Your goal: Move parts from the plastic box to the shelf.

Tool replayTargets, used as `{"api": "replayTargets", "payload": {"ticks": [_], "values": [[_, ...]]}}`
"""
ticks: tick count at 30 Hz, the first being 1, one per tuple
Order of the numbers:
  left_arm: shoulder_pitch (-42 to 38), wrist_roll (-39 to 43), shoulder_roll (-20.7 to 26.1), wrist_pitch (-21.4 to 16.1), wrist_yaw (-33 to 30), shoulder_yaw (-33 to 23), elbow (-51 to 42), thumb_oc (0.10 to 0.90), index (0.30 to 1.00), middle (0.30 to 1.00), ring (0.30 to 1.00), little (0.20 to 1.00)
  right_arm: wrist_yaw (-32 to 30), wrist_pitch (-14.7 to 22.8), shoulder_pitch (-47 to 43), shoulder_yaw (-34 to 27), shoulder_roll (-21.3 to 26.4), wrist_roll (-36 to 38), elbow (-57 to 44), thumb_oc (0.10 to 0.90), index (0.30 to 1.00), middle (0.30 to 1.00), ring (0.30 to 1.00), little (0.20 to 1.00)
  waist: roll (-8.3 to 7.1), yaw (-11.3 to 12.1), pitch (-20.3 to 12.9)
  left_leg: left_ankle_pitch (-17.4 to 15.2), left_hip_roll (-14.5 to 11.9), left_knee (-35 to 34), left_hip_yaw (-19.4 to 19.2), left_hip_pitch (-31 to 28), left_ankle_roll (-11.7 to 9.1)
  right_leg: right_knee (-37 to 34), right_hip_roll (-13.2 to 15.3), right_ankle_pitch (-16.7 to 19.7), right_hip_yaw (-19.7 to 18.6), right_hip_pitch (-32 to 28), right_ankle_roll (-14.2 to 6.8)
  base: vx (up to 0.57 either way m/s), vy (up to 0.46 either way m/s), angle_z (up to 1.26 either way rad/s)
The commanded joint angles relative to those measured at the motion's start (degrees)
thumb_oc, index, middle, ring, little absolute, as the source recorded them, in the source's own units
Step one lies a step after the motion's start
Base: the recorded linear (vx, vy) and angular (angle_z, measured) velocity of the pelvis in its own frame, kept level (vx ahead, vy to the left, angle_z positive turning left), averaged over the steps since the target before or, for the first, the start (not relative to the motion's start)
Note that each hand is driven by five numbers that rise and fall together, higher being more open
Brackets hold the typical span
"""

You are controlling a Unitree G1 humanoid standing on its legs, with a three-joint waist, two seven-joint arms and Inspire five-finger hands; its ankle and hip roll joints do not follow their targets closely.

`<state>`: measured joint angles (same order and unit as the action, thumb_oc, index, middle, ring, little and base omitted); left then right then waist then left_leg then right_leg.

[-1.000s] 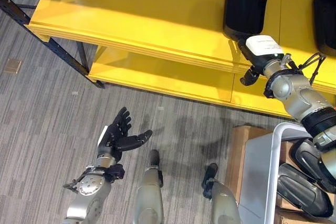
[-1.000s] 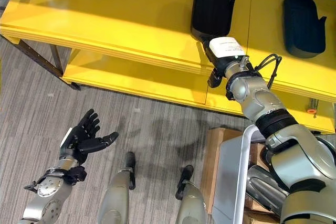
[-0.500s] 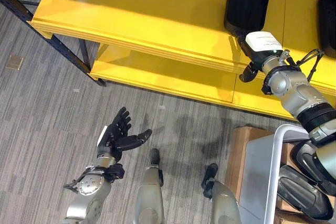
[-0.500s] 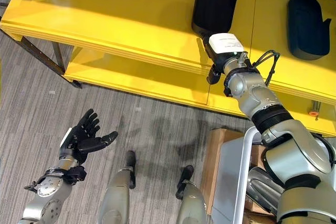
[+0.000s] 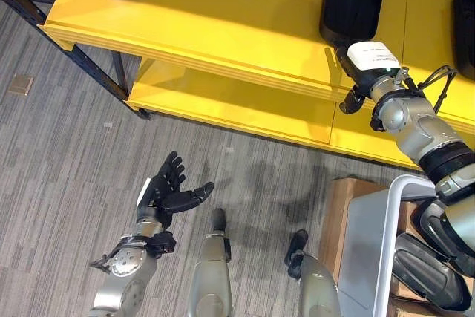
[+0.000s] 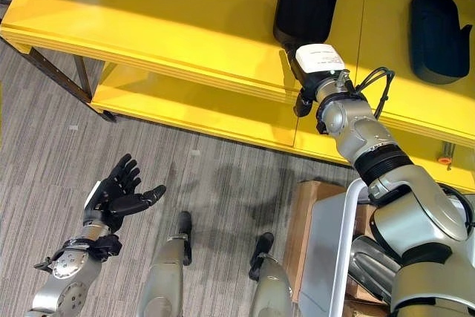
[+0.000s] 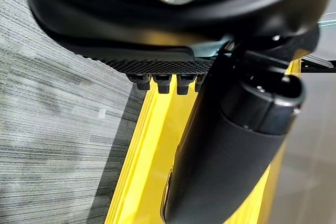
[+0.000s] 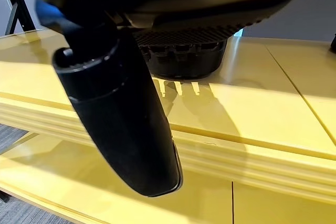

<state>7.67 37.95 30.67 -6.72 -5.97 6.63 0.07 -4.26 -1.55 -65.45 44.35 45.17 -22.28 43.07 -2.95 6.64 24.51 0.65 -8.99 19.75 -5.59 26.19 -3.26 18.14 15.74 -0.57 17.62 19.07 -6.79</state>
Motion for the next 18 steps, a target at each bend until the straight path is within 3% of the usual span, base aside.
{"api": "replayTargets", "payload": {"ticks": [1,7,8,9,10,11,17,18], "values": [[0.1,0.6,3.2,-6.1,0.2,-1.7,-6.8,0.9,1.0,1.0,1.0,1.0,-4.8,-0.1,-10.2,0.6,2.8,0.2,0.5,0.9,1.0,1.0,1.0,1.0,-0.34,0.4,-1.8,-4.8,-2.6,2.7,1.2,-1.6,-0.6,1.9,-0.6,-1.5,-1.3,0.7,0.1,0.0,0.0,0.0],[0.2,0.6,3.4,-6.0,0.3,-1.8,-6.8,0.9,1.0,1.0,1.0,1.0,-4.9,-0.3,-10.6,0.7,3.0,0.0,1.3,0.9,1.0,1.0,1.0,1.0,-0.45,0.4,-1.7,-4.9,-2.7,2.9,1.3,-1.5,-0.5,2.0,-0.7,-1.5,-1.4,0.9,0.1,0.01,-0.002,0.0],[0.3,0.5,3.4,-6.0,0.4,-1.8,-6.8,0.9,1.0,1.0,1.0,1.0,-4.9,-0.2,-10.7,0.8,3.2,0.0,1.5,0.9,1.0,1.0,1.0,1.0,-0.35,0.4,-1.8,-6.3,-2.8,3.2,1.6,-2.1,-1.0,2.5,-0.9,-2.6,-1.8,0.5,-0.4,0.0,0.0,0.0],[0.2,0.5,3.4,-6.1,0.4,-1.8,-6.8,0.9,1.0,1.0,1.0,1.0,-4.9,-0.2,-10.8,0.8,3.3,0.0,1.4,0.9,1.0,1.0,1.0,1.0,-0.44,0.4,-1.6,-5.0,-2.7,3.1,1.2,-1.5,-0.6,2.1,-0.7,-1.6,-1.4,0.9,0.2,0.07,-0.008,0.0],[0.3,0.5,3.4,-6.0,0.4,-1.7,-6.8,0.9,1.0,1.0,1.0,1.0,-4.9,-0.2,-10.8,0.8,3.3,0.0,1.5,0.9,1.0,1.0,1.0,1.0,-0.34,0.4,-1.8,-6.3,-2.8,3.2,1.6,-2.1,-1.0,2.5,-0.9,-2.6,-1.8,0.5,-0.4,-0.07,0.008,0.0],[0.2,0.5,3.4,-6.1,0.3,-1.8,-6.9,0.9,1.0,1.0,1.0,1.0,-5.1,-0.4,-11.1,0.9,3.7,-0.1,1.8,0.9,1.0,1.0,1.0,1.0,-0.4,0.3,-1.6,-5.0,-2.7,3.1,1.2,-1.5,-0.6,2.3,-0.7,-1.6,-1.5,1.0,0.2,0.0,0.0,0.0],[0.1,0.6,3.4,-6.1,0.4,-1.9,-6.7,0.9,1.0,1.0,1.0,1.0,-5.2,-0.4,-11.5,1.1,4.2,-0.2,1.9,0.9,1.0,1.0,1.0,1.0,-0.37,0.2,-1.6,-4.9,-2.7,2.8,1.2,-1.6,-0.6,2.2,-0.7,-1.6,-1.5,1.0,0.2,0.0,0.0,0.0],[0.2,0.6,3.5,-6.1,0.4,-1.9,-6.7,0.9,1.0,1.0,1.0,1.0,-5.3,-0.4,-11.5,1.2,4.3,-0.2,1.9,0.9,1.0,1.0,1.0,1.0,-0.26,0.2,-1.8,-6.2,-2.8,3.0,1.6,-2.2,-1.1,2.7,-1.0,-2.8,-1.9,0.6,-0.4,0.08,-0.008,0.0]]}}
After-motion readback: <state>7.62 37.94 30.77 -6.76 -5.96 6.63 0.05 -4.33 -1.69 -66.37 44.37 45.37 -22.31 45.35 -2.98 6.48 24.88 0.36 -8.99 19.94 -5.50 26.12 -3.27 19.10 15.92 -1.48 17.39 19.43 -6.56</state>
